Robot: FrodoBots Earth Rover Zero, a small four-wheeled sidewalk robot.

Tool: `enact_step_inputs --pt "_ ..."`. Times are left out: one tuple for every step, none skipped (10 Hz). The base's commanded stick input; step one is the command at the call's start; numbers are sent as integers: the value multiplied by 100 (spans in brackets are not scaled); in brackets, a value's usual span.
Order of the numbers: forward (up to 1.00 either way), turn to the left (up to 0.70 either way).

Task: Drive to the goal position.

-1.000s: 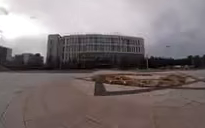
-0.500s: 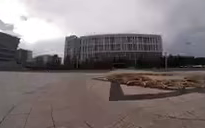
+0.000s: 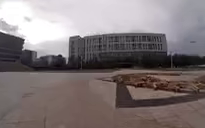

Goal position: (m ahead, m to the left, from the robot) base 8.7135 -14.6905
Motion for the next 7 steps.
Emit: enact_step_inputs --pt "70 0" --pt "70 0" --pt "70 31" --pt "70 28" --pt "70 0" --pt "70 0" --pt "70 0"
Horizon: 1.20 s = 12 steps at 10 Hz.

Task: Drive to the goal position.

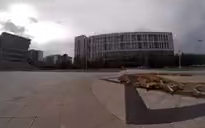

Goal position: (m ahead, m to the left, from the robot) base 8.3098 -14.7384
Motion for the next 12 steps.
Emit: enact_step_inputs --pt "70 0" --pt "70 0" --pt "70 0" --pt "70 0" --pt "70 0" --pt "70 0" --pt "70 0" --pt "70 0" --pt "70 0" --pt "70 0" --pt "70 0" --pt "70 0"
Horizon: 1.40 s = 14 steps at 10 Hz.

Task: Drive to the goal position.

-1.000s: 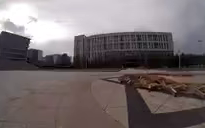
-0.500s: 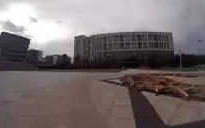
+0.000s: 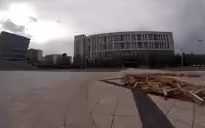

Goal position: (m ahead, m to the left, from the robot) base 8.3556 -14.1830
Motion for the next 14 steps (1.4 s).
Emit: enact_step_inputs --pt "70 0" --pt "70 0" --pt "70 0" --pt "70 0" --pt "70 0" --pt "70 0" --pt "70 0" --pt "70 0" --pt "70 0" --pt "70 0" --pt "70 0" --pt "70 0" --pt "70 0" --pt "70 0"
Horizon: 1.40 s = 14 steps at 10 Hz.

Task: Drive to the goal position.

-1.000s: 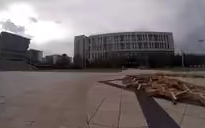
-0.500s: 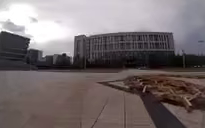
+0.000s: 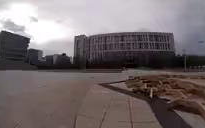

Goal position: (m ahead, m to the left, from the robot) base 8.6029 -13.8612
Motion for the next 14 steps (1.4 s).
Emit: enact_step_inputs --pt "70 0" --pt "70 0" --pt "70 0" --pt "70 0" --pt "70 0" --pt "70 0" --pt "70 0" --pt "70 0" --pt "70 0" --pt "70 0" --pt "70 0" --pt "70 0" --pt "70 0" --pt "70 0"
